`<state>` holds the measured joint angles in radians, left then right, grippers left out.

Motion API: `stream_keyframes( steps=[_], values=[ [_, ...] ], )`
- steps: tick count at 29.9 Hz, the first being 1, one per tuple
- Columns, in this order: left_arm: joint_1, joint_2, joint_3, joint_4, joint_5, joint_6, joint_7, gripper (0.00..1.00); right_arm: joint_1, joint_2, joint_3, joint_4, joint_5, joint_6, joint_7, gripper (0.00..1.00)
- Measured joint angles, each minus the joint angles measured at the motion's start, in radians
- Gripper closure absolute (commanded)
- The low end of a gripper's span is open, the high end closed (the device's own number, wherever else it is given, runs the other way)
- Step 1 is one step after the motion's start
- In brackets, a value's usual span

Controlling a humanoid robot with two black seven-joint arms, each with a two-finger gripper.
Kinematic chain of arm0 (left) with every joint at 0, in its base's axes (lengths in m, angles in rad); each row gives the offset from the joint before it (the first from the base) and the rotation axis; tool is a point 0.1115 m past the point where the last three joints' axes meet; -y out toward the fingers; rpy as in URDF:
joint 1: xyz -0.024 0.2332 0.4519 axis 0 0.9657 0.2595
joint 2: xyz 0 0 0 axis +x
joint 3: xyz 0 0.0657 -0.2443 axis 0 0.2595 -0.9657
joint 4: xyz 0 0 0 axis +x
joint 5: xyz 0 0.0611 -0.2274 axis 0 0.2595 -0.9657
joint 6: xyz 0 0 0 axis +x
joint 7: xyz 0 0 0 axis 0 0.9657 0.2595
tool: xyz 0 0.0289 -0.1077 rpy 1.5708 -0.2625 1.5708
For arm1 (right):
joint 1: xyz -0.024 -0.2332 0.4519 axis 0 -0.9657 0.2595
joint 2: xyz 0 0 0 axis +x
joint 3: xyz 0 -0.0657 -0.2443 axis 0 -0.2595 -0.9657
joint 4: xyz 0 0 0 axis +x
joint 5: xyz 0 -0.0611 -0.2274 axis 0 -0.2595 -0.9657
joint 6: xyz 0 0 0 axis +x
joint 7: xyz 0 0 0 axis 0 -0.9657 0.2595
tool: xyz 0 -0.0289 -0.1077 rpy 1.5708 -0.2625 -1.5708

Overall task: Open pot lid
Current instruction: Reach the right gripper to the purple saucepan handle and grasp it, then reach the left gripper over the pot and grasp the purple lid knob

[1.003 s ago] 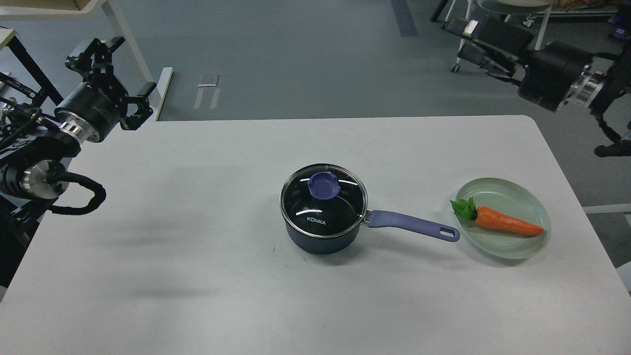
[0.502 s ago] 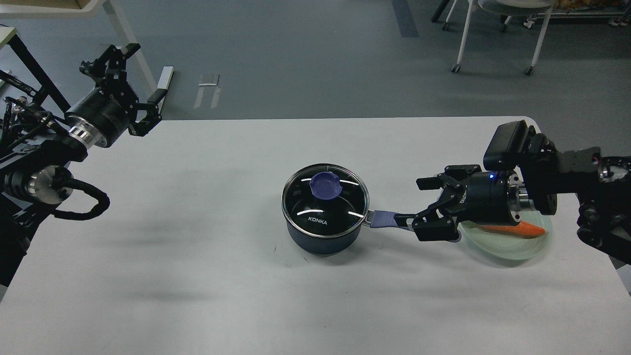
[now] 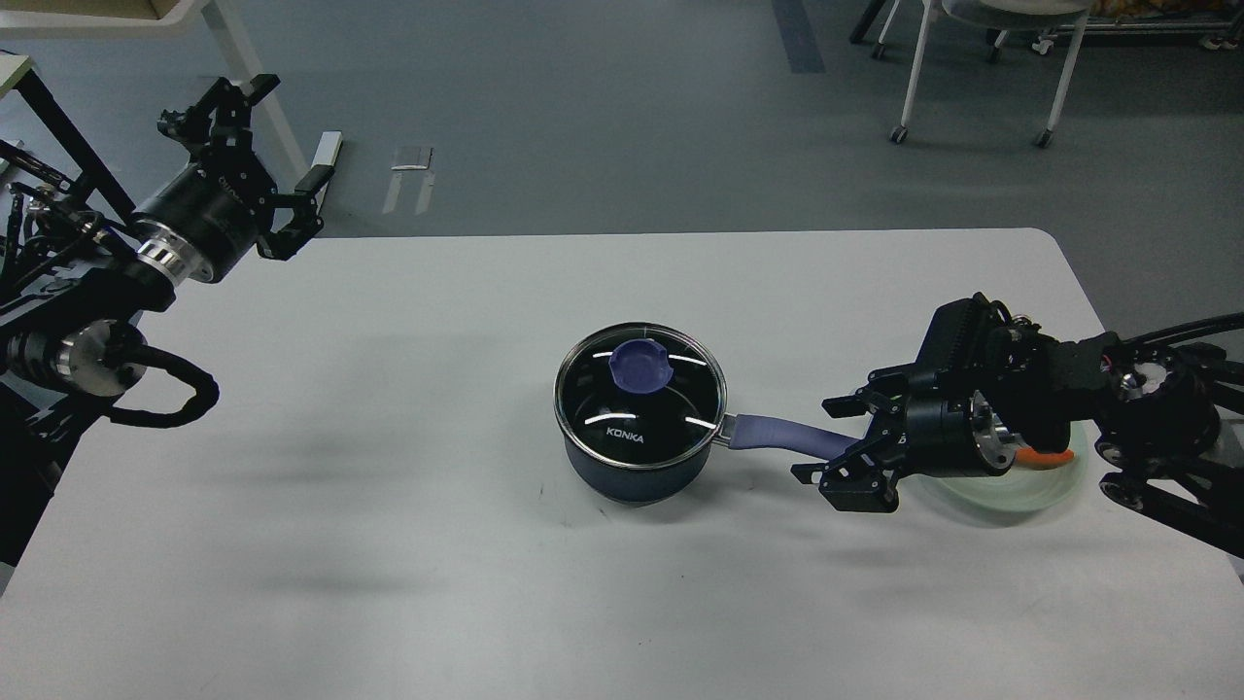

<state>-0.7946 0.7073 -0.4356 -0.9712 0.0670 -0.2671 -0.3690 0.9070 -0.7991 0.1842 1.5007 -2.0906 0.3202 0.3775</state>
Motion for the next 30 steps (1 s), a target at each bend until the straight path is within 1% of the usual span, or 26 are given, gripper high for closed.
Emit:
stream_keyframes(
  steps=[3, 10, 11, 14, 18, 19, 24, 27, 30],
  values=[
    [-0.008, 0.0, 0.0, 0.0, 0.0, -0.001, 0.003, 0.01, 0.001, 0.003, 0.0, -0.003, 0.0, 0.0, 0.0, 0.45],
    [-0.02, -0.003, 0.002, -0.001, 0.002, -0.001, 0.007, 0.01, 0.001, 0.006, -0.012, -0.004, 0.0, 0.002, 0.0, 0.46],
    [-0.022, -0.003, 0.003, -0.001, 0.002, -0.001, 0.007, 0.01, 0.001, 0.006, -0.012, -0.004, 0.0, 0.002, 0.0, 0.49],
    [-0.025, -0.003, 0.006, -0.012, 0.008, -0.001, 0.008, 0.01, 0.001, 0.006, -0.012, -0.007, 0.0, 0.002, 0.0, 0.64],
    [-0.03, 0.009, 0.006, -0.063, 0.068, 0.001, 0.008, 0.01, 0.003, 0.006, -0.012, -0.01, 0.0, 0.002, 0.0, 0.75],
    [-0.033, 0.013, 0.005, -0.079, 0.095, 0.006, 0.007, 0.01, 0.004, 0.006, -0.012, -0.009, 0.0, 0.002, 0.0, 0.76],
    [-0.071, 0.02, 0.002, -0.176, 0.291, 0.073, 0.004, 0.01, 0.01, 0.006, -0.011, -0.01, 0.002, 0.002, -0.001, 0.76],
    [-0.113, 0.009, 0.006, -0.241, 0.475, 0.125, 0.004, 0.02, 0.011, 0.007, -0.011, -0.01, 0.003, 0.002, 0.0, 0.76],
    [-0.147, -0.021, 0.018, -0.31, 0.717, 0.168, 0.004, 0.02, 0.011, 0.009, -0.009, -0.01, 0.003, 0.002, 0.0, 0.77]
  ],
)
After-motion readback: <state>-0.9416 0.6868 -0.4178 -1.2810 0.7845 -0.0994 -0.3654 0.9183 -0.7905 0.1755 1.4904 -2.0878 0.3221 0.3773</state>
